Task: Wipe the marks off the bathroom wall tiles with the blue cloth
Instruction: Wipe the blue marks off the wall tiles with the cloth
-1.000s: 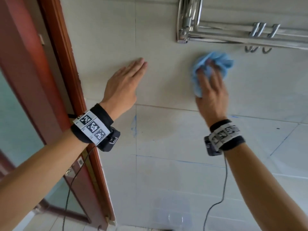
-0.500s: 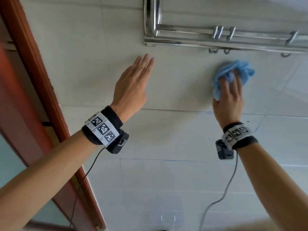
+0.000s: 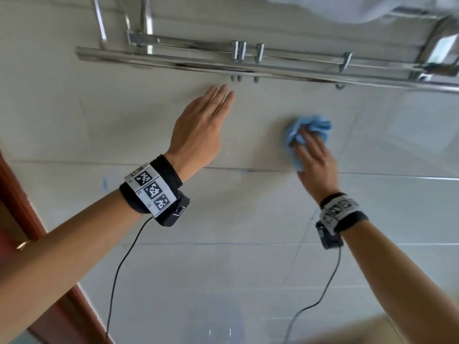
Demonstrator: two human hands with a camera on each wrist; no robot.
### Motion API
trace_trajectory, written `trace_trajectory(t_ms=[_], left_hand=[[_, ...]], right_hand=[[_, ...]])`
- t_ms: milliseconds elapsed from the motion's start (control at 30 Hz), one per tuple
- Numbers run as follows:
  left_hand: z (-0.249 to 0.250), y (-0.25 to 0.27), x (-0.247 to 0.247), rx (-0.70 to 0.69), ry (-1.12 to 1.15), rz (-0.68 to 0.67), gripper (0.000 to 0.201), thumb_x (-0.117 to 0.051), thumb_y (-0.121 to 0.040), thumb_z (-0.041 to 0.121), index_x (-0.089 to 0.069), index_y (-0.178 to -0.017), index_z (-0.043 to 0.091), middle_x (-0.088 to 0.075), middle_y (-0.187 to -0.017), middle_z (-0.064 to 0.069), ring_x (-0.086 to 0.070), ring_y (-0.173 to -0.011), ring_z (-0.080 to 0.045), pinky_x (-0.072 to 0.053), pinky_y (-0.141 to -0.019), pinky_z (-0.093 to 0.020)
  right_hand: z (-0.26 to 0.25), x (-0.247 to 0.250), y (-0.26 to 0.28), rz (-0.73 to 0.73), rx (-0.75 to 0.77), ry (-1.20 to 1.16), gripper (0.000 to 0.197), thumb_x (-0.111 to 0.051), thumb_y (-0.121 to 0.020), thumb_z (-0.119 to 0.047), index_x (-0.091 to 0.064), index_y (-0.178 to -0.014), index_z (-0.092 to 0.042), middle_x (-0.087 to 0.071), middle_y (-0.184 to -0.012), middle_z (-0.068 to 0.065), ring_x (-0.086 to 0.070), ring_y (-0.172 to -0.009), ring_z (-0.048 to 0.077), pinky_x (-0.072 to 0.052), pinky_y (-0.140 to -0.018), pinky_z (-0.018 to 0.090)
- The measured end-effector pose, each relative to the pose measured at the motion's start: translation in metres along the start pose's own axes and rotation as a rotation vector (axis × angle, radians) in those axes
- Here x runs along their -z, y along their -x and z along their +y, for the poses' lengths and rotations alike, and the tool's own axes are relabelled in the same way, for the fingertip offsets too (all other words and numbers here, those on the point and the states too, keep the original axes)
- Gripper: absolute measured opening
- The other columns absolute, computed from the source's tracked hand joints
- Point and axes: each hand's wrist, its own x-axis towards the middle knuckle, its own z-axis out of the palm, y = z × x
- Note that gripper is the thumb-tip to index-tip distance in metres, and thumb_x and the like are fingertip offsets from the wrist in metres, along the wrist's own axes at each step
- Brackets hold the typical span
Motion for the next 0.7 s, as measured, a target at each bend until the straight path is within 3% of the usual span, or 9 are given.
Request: trace_trajectory(t_ms=[67,200,300,400,500,567,633,700], left_hand=[[0.018,-0.005,-0.011,-0.025,-0.001,0.004,0.071,-0.048,-0.091,-0.008,-0.037,-0.161,0.007,-0.038,-0.166,-0.012,-0.034,-0.155,-0.028,-0.031,-0.125,-0.04],[0.061,-0.017,-0.031,-0.067,0.016,-0.007,0.073,-0.051,-0.091,-0.008,-0.038,-0.16,0.007,-0.038,-0.166,-0.012,-0.034,-0.155,-0.027,-0.031,-0.126,-0.04],[0.09,-0.031,-0.04,-0.071,0.014,-0.014,0.072,-0.05,-0.092,-0.006,-0.035,-0.162,0.007,-0.034,-0.168,-0.011,-0.031,-0.157,-0.027,-0.029,-0.126,-0.04],[0.108,-0.044,-0.046,-0.054,-0.012,-0.027,0.073,-0.049,-0.093,-0.002,-0.032,-0.163,0.007,-0.03,-0.17,-0.011,-0.027,-0.158,-0.027,-0.026,-0.128,-0.04],[0.121,-0.053,-0.052,-0.05,-0.027,-0.033,0.074,-0.048,-0.093,-0.001,-0.03,-0.164,0.009,-0.028,-0.171,-0.009,-0.024,-0.159,-0.026,-0.024,-0.128,-0.04],[0.129,-0.058,-0.055,-0.05,-0.039,-0.038,0.074,-0.048,-0.093,-0.002,-0.029,-0.164,0.009,-0.026,-0.172,-0.009,-0.022,-0.16,-0.027,-0.023,-0.129,-0.041],[0.134,-0.061,-0.059,-0.05,-0.06,-0.036,0.075,-0.048,-0.093,-0.002,-0.029,-0.164,0.01,-0.024,-0.172,-0.009,-0.02,-0.16,-0.028,-0.023,-0.129,-0.042],[0.136,-0.062,-0.062,-0.047,-0.085,-0.05,0.075,-0.049,-0.093,-0.001,-0.028,-0.164,0.01,-0.023,-0.173,-0.009,-0.018,-0.161,-0.029,-0.022,-0.129,-0.043]], right_hand=[[0.041,0.018,0.012,0.083,-0.155,0.038,0.039,-0.059,-0.092,0.004,-0.065,-0.13,-0.004,-0.049,-0.154,0.018,-0.044,-0.145,0.036,-0.046,-0.113,0.044],[0.083,0.038,0.013,0.224,-0.392,0.018,0.033,-0.055,-0.097,-0.008,-0.061,-0.13,-0.006,-0.047,-0.157,0.012,-0.037,-0.15,0.031,-0.031,-0.12,0.024],[0.087,0.035,0.009,0.34,-0.473,-0.021,0.026,-0.058,-0.096,-0.008,-0.064,-0.121,-0.005,-0.052,-0.153,0.014,-0.042,-0.147,0.034,-0.034,-0.119,0.027],[0.073,0.025,0.011,0.309,-0.374,-0.069,0.037,-0.057,-0.09,0.002,-0.064,-0.126,-0.004,-0.054,-0.15,0.015,-0.045,-0.143,0.035,-0.044,-0.115,0.042],[0.076,0.019,0.042,0.069,-0.036,-0.074,0.04,-0.061,-0.094,0.001,-0.065,-0.133,-0.005,-0.049,-0.156,0.013,-0.044,-0.145,0.033,-0.049,-0.11,0.046],[0.101,0.032,0.055,-0.075,0.158,0.002,0.043,-0.068,-0.091,0.0,-0.065,-0.133,-0.009,-0.046,-0.159,0.008,-0.048,-0.143,0.032,-0.055,-0.101,0.047],[0.129,0.05,0.048,-0.061,0.147,0.058,0.05,-0.068,-0.087,0.003,-0.064,-0.135,-0.013,-0.05,-0.156,0.009,-0.052,-0.139,0.032,-0.058,-0.092,0.047],[0.151,0.065,0.029,0.135,-0.106,0.026,0.043,-0.062,-0.09,0.002,-0.065,-0.131,-0.01,-0.056,-0.149,0.012,-0.052,-0.138,0.031,-0.057,-0.096,0.046]])
